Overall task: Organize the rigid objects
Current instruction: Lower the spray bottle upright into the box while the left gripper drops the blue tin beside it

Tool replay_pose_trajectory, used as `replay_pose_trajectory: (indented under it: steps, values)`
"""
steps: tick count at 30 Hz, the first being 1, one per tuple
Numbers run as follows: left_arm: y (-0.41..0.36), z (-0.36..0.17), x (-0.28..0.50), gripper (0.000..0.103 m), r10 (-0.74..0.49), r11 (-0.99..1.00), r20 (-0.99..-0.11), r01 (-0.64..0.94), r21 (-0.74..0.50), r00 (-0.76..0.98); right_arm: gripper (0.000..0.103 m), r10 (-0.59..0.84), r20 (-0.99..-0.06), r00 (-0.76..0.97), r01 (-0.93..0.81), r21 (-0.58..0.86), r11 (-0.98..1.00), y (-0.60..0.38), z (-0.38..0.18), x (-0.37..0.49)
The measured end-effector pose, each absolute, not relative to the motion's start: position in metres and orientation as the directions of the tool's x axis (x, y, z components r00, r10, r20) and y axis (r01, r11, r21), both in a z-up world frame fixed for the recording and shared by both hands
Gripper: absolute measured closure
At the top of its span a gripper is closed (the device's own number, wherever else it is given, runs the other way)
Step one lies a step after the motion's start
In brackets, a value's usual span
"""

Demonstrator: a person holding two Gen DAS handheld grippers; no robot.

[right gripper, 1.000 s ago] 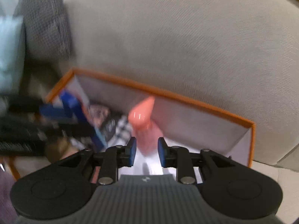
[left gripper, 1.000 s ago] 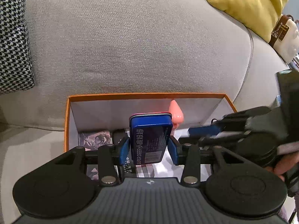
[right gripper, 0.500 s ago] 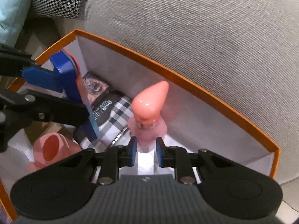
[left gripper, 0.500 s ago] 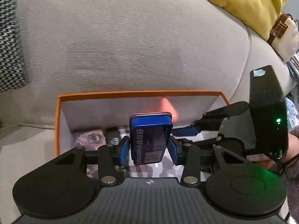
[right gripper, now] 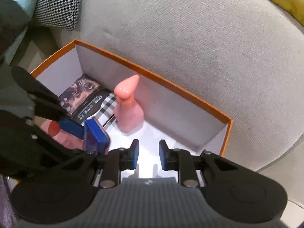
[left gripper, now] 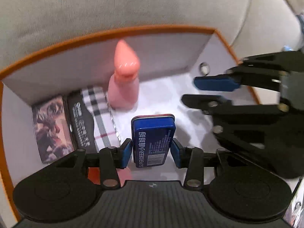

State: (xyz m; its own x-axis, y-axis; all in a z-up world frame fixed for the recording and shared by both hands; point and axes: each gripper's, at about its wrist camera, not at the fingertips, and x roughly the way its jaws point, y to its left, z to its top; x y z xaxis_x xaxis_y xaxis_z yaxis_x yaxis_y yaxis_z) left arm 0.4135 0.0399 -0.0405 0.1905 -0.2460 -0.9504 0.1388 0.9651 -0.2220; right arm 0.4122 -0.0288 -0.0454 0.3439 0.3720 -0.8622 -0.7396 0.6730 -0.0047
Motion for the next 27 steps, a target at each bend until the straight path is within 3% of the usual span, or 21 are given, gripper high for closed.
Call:
replay_pose_trajectory:
  steps: [9,14,22,27]
  values:
    - [0.032,-0.056,0.431,0.053,-0.225,0.973,-0.967,0.081,-0.216,0.118,0.081,0.375,-0.865,0.334,-0.687,0.049,0.725,-0.028,-0.061,0.426]
    - [0.040,-0.048,0.429,0.045,-0.236,0.971,-0.960,0.081,-0.226,0.150,0.081,0.374,-0.863,0.339,-0.683,0.048,0.729,-0.031,-0.062,0.426]
    - [0.084,0.001,0.402,0.047,-0.275,0.961,-0.893,0.072,-0.268,0.356,0.084,0.374,-0.891,0.259,-0.715,0.084,0.694,-0.016,-0.067,0.416]
    - [0.107,0.022,0.378,0.050,-0.226,0.971,-0.856,0.033,-0.238,0.465,0.078,0.363,-0.921,0.140,-0.673,0.180,0.717,0.003,-0.084,0.416]
